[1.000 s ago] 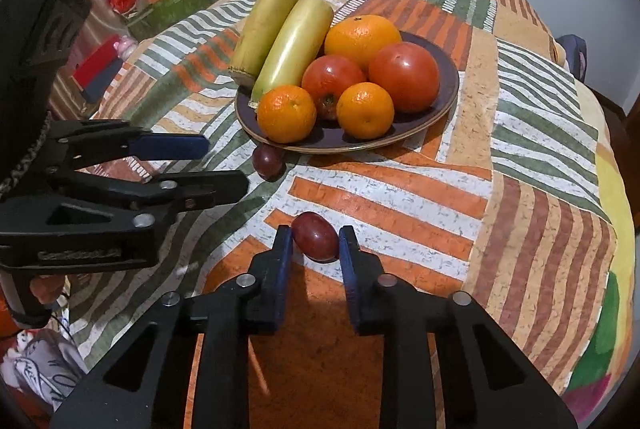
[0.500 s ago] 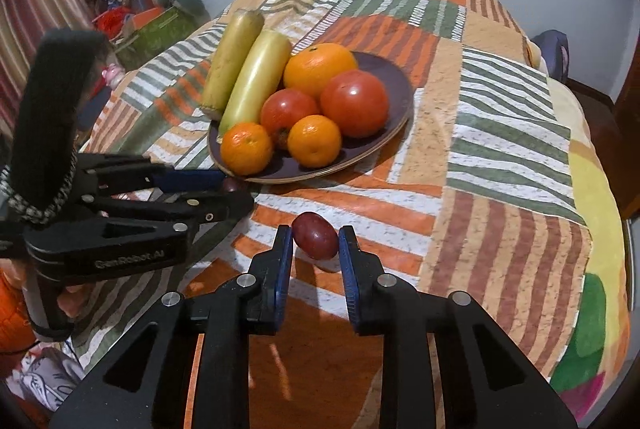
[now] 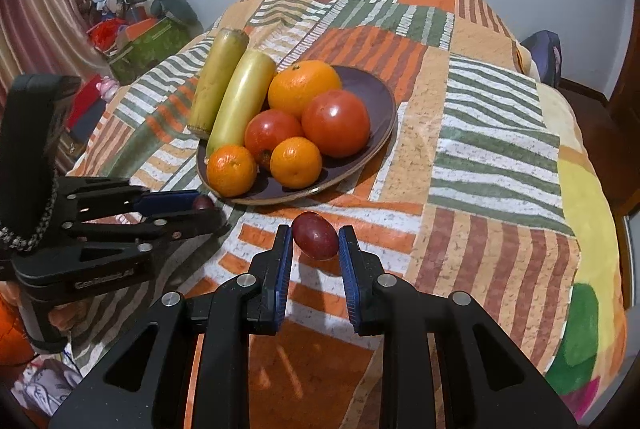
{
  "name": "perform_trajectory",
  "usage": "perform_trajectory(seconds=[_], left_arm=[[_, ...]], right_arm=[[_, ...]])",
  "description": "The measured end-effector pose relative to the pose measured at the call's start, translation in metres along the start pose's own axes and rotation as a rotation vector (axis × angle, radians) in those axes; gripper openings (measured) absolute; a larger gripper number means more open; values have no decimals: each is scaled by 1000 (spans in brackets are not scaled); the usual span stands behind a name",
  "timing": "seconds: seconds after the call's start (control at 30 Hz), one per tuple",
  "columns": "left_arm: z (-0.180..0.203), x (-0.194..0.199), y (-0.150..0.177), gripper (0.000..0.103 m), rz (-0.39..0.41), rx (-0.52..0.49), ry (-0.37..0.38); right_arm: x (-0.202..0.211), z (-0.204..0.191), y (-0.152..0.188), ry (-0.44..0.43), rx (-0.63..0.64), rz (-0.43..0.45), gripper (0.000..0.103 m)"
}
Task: Organize fruits
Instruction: 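Grasp a dark red plum with the right gripper while the left gripper grasps another plum, then lower both plums onto the plate beside the oranges and open both grippers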
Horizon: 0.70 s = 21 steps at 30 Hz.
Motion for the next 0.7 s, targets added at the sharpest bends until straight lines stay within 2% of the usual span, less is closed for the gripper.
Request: perform_trajectory(seconds=[0.33,0.7], left_arm=[[-9,21,-27,27,84,29,-3],[-13,3,-48,27,103,37,0]], right_arm=[[-5,3,-21,18,11,51,22],[-27,12,-29,28,-1,44,22]])
Point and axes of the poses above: each gripper's, at about its wrist camera, not at the fingertips, and x roughly against the way its jaws point, z to its right, y to its underside, the point moved 1 cm from there along -x, roughly the way its jaws point, and after that the axes turned 14 degrees about z, right-handed, at the moved point
